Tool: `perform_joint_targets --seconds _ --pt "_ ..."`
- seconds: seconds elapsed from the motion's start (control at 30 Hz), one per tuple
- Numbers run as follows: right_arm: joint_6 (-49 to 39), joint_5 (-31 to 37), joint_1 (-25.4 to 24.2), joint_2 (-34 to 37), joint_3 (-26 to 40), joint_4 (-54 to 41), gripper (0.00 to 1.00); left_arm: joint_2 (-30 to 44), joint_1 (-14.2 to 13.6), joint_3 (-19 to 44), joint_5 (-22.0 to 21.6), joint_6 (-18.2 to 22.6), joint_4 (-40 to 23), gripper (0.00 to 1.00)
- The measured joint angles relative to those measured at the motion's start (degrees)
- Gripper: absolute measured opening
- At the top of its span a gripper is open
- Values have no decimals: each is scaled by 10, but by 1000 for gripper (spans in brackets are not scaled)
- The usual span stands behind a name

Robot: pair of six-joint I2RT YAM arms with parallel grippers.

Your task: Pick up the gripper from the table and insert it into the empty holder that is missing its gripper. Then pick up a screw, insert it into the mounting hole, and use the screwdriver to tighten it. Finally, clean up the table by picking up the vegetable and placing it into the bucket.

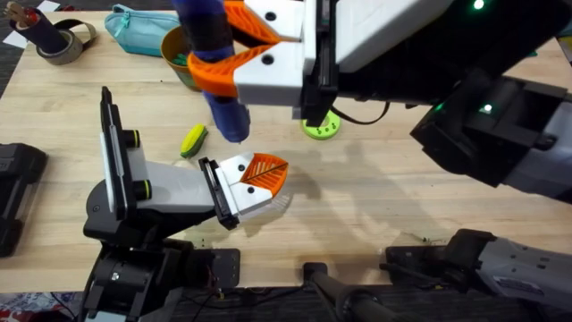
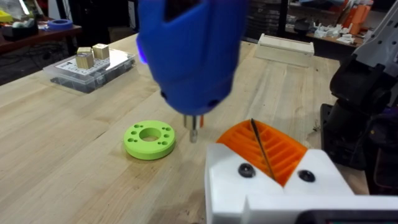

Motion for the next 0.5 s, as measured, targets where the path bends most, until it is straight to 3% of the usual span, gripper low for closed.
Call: perform_joint_targets --seconds 0.23,0.5 --pt "1 -11 -1 11 -5 -1 46 0 0 0 0 0 -7 14" --pt "22 -87 -12 11 24 3 46 0 0 0 0 0 -7 14"
